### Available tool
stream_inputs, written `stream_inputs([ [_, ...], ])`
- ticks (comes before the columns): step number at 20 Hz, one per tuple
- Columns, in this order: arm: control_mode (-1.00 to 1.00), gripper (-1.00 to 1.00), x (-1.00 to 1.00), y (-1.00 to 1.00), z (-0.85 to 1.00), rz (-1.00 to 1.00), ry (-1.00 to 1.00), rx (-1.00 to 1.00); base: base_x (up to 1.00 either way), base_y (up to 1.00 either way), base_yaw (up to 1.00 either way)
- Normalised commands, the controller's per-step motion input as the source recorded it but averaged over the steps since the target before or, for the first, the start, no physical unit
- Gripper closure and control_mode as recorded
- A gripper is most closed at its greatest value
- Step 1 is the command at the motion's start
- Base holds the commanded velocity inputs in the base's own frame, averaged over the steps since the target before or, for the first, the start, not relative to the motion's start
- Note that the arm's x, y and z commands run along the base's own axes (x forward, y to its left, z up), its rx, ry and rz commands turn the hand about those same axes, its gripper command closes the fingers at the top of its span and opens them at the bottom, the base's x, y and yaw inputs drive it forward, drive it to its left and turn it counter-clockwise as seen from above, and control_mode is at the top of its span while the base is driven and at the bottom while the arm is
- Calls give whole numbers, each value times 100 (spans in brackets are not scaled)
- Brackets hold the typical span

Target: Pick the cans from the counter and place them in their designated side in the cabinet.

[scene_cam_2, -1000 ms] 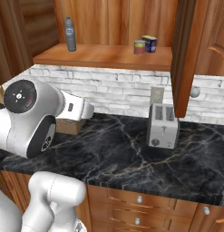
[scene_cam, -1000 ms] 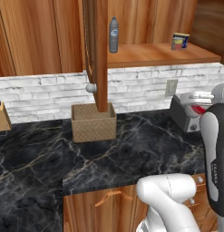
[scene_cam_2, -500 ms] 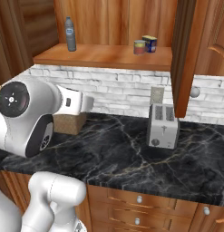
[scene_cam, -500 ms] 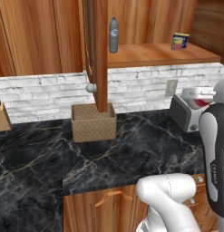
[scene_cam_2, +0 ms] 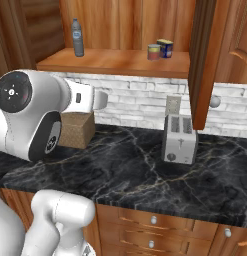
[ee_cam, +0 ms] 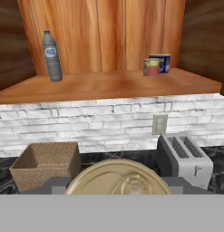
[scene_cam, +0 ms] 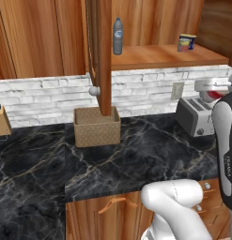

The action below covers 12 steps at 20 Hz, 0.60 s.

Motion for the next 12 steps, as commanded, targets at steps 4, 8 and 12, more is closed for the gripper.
stream_inputs([
  [4, -100, 100, 0, -11, 25, 0, -1, -3, 0, 0, 0],
  [8, -100, 100, 10, -4, 18, 0, -4, -2, 0, 0, 0],
  [12, -100, 100, 14, -5, 16, 0, -3, -1, 0, 0, 0],
])
